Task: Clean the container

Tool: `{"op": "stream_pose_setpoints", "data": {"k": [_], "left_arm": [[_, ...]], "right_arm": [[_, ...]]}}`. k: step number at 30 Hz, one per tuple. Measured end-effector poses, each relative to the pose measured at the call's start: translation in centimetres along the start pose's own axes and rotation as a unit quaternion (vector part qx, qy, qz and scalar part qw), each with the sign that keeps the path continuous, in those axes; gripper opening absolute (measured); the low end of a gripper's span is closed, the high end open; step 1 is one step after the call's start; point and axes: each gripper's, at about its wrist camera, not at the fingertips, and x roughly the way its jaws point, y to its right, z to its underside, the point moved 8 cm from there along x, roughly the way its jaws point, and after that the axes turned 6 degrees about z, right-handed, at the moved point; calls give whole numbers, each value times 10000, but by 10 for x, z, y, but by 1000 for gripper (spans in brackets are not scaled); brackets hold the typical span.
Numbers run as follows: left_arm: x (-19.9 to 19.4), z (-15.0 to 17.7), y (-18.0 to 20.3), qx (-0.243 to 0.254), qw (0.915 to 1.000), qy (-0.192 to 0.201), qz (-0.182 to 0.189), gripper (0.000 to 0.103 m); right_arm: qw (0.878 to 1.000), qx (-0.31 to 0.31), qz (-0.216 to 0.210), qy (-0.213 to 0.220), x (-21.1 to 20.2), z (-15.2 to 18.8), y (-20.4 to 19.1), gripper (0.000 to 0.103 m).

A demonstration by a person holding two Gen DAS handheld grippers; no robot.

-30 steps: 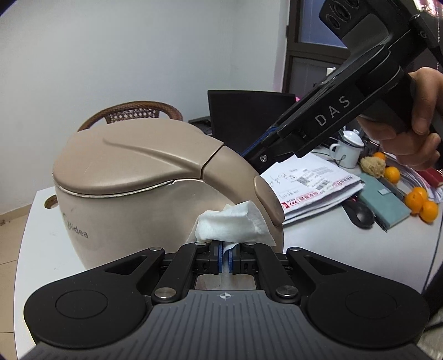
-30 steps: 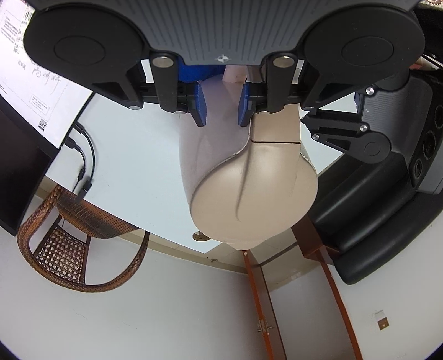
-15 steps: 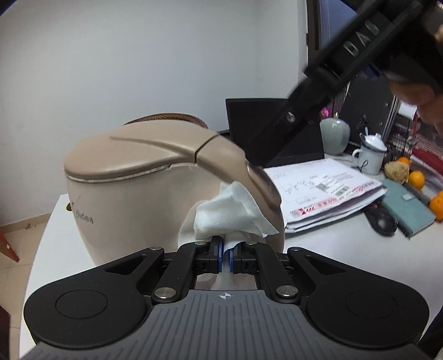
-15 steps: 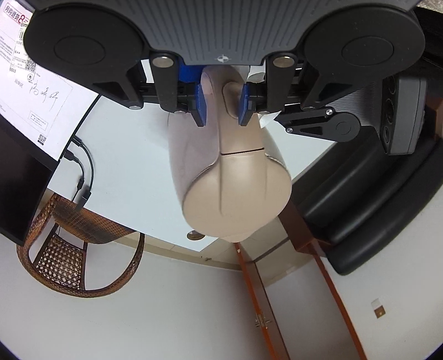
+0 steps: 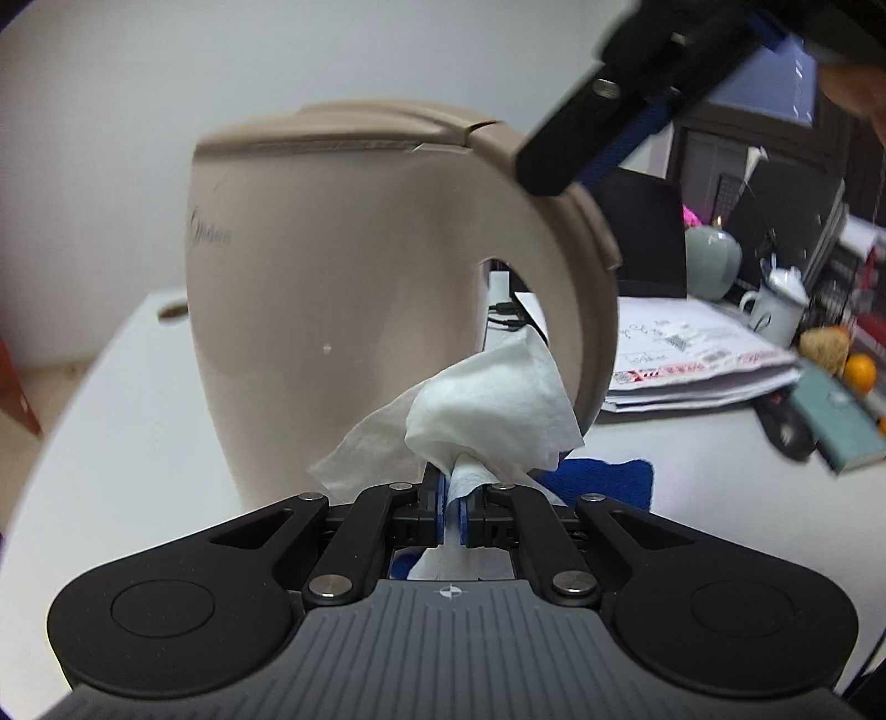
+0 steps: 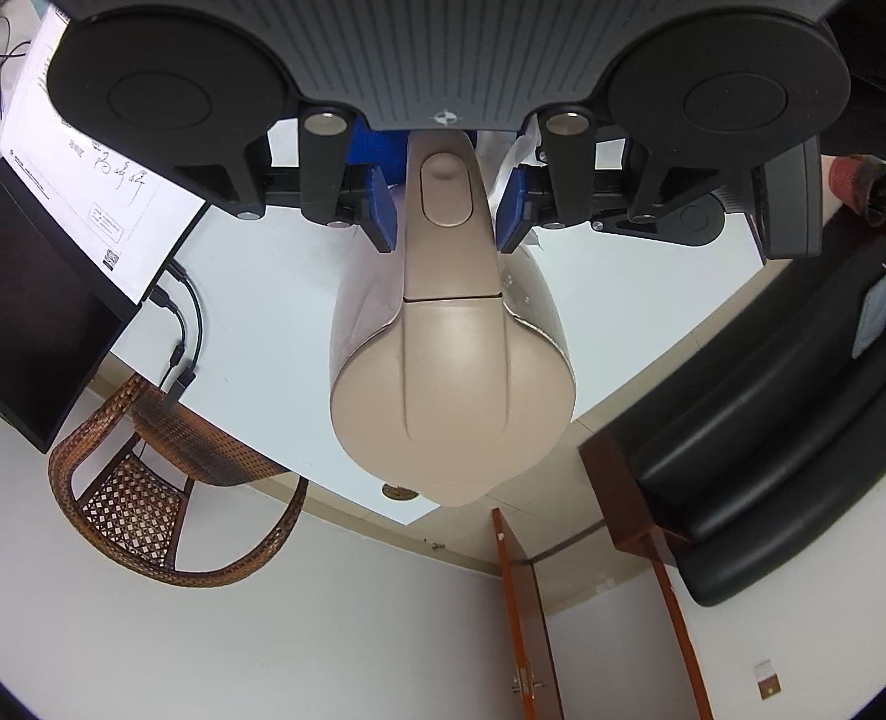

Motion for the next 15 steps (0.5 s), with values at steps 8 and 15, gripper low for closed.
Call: {"op": "stream_pose_setpoints", "data": {"k": [8,15], "left_arm": [[9,-15,-4,-548,9973,10,496,5],[20,-14,-17,-1983,9742,34,1079,5]], "right_arm": [[9996,13,280,10,3,2,-6,39],[9995,67,311,43,2,1,-6,39]]}}
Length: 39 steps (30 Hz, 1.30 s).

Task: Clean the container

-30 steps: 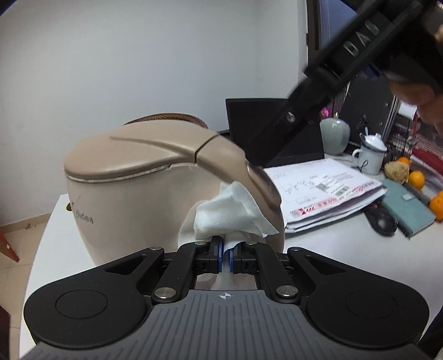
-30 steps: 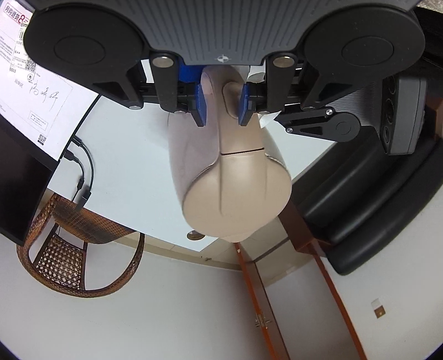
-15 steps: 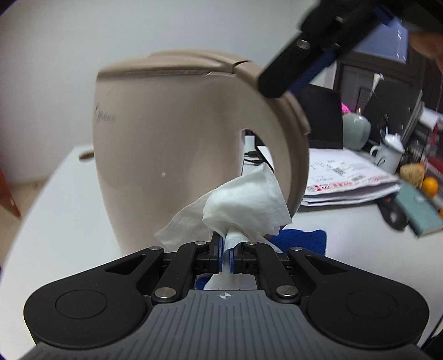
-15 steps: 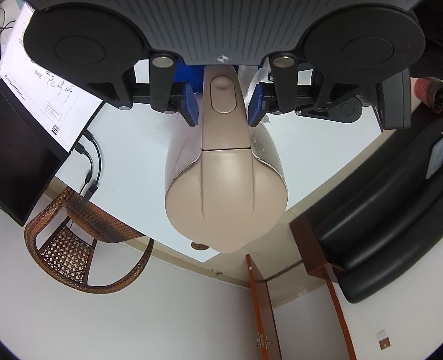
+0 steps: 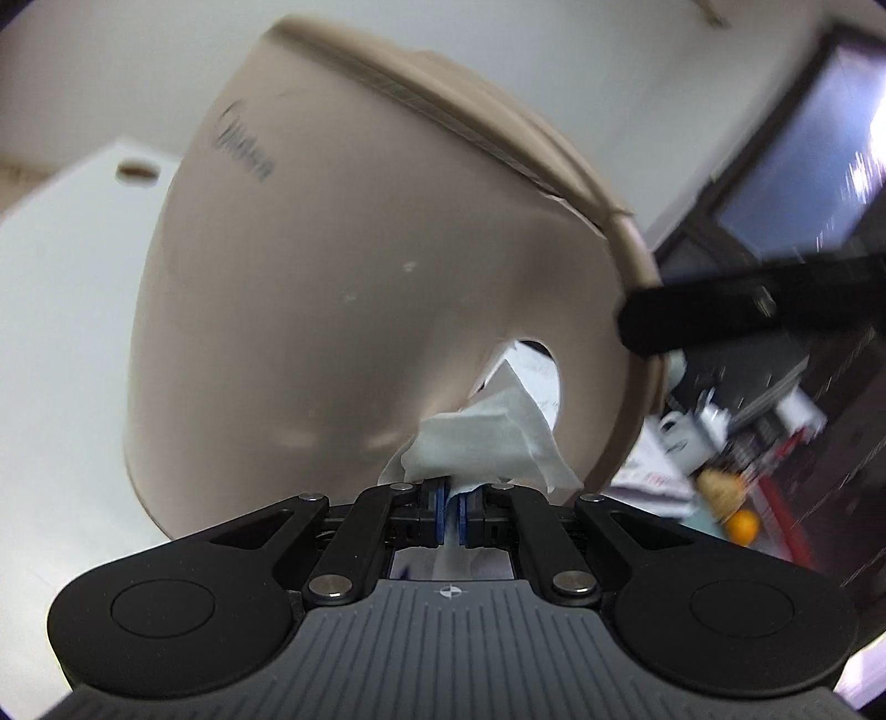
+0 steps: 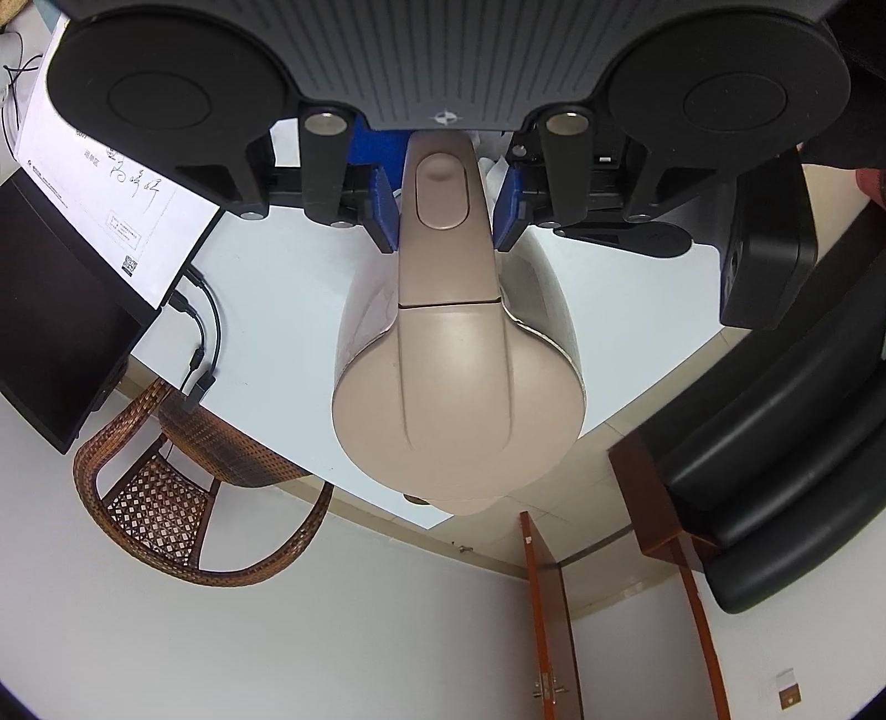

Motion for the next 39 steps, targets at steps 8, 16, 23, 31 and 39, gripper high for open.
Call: {"op": "stream_pose_setpoints", "data": {"k": [8,16,23,31,39], "left_arm": [[12,3,-9,-881,9960,-112,68,5],[26,2,-8,-1018,9947,-21,104,6],[20,4,-4,-1115,9938,-14,-5,6],[13,5,0,-1330,9911,4,-52,6],[3,8,3,-1671,9859,-103,-9,5]], "right_arm": [[10000,34,-39,-52,0,-1,2,39],[10000,23,6,-85,2,-3,6,40],[9997,67,-155,-147,4,-3,5,39],[9994,67,-297,-158,6,-3,3,39],[9992,79,-350,-155,8,-2,3,39]]}}
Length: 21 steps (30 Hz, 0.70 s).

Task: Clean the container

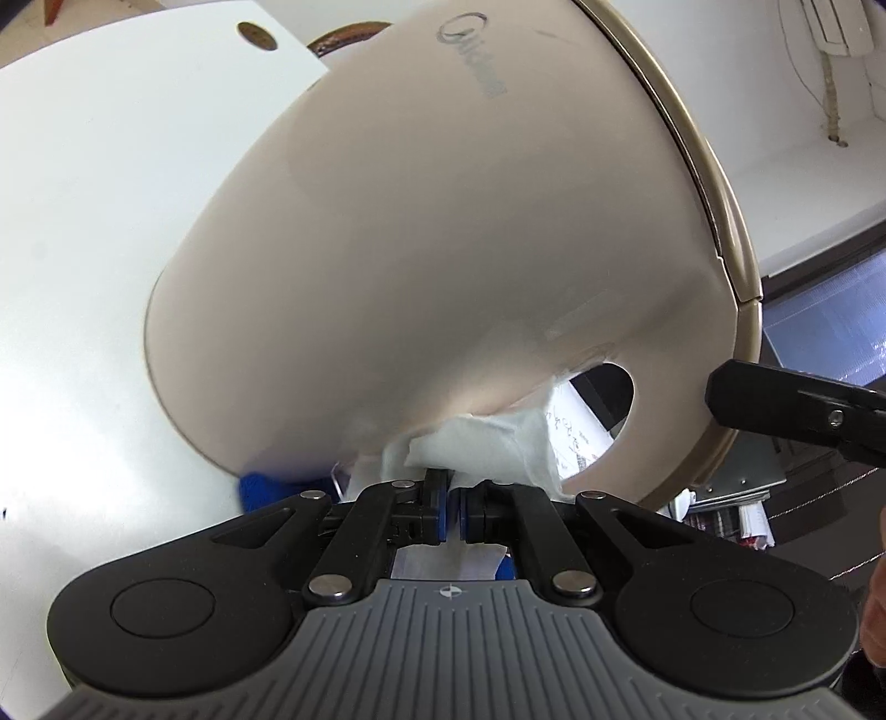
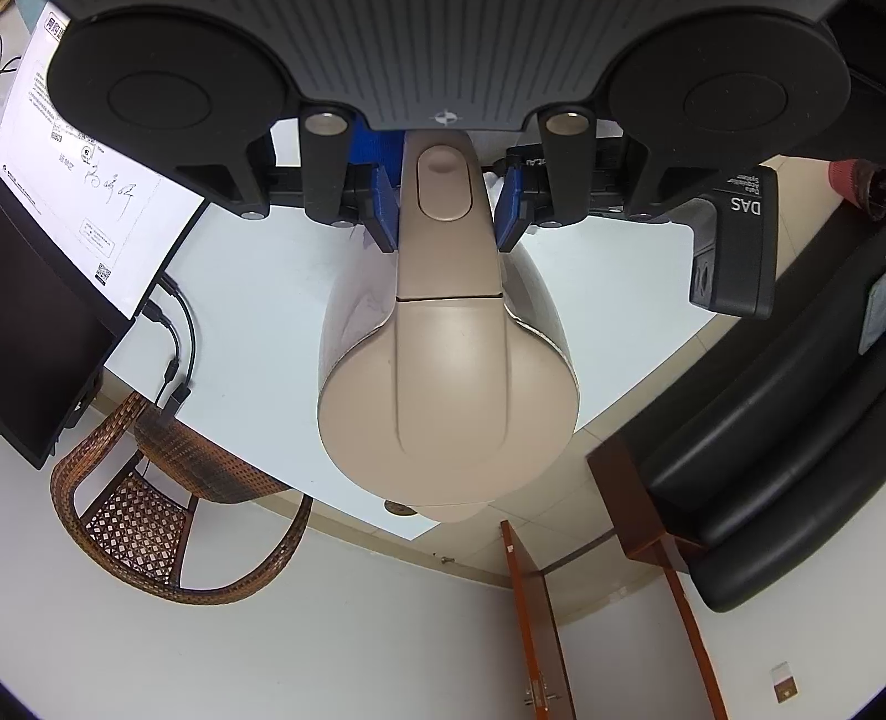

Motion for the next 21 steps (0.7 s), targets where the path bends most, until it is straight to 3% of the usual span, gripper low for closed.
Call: {"op": "stream_pose_setpoints", "data": {"k": [17,21], "left_arm": [[38,-7,49,865,9954,-328,-242,4],[45,-8,56,679,9969,-292,-284,4]], "right_arm": [[9999,-80,137,-34,2,-1,8,40],[9998,-92,173,-32,1,-2,4,40]]}}
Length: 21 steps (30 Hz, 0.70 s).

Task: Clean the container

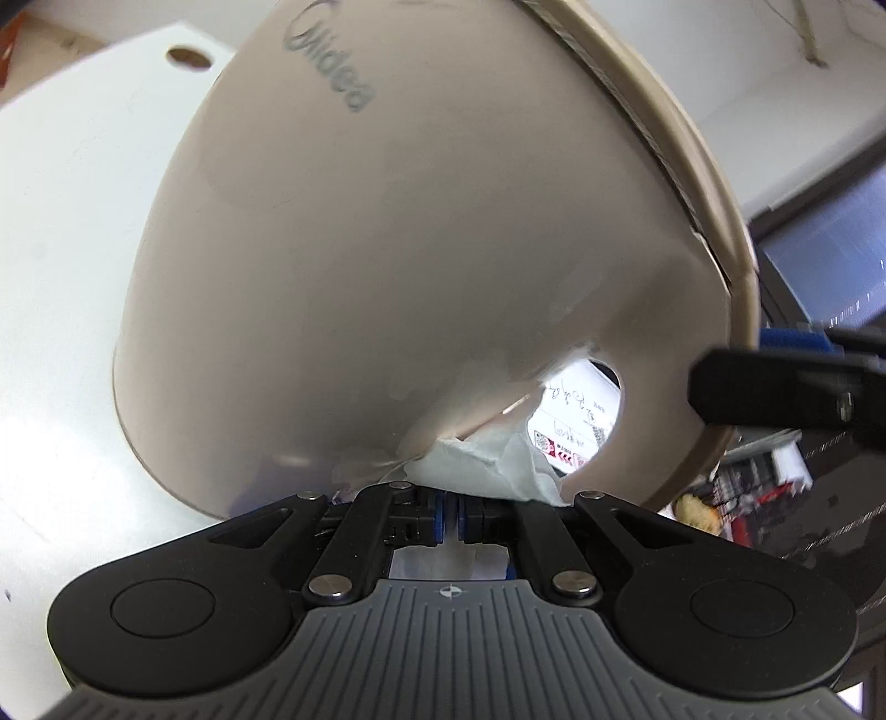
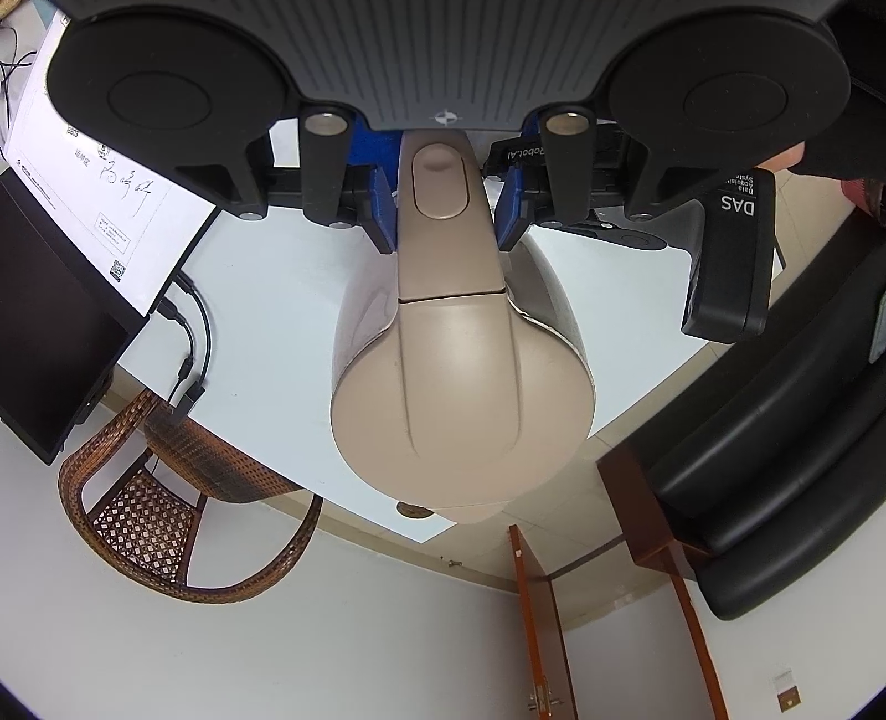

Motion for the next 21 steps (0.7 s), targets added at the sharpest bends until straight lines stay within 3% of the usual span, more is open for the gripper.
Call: {"op": "stream_pose_setpoints", "data": {"k": [14,21], "left_arm": [[19,8,34,92,9999,-46,-16,4],[20,4,67,76,9997,-12,244,3]], "right_arm": [[9999,-14,140,33,3,-1,11,41],[10000,49,78,11,6,-1,15,41]]}}
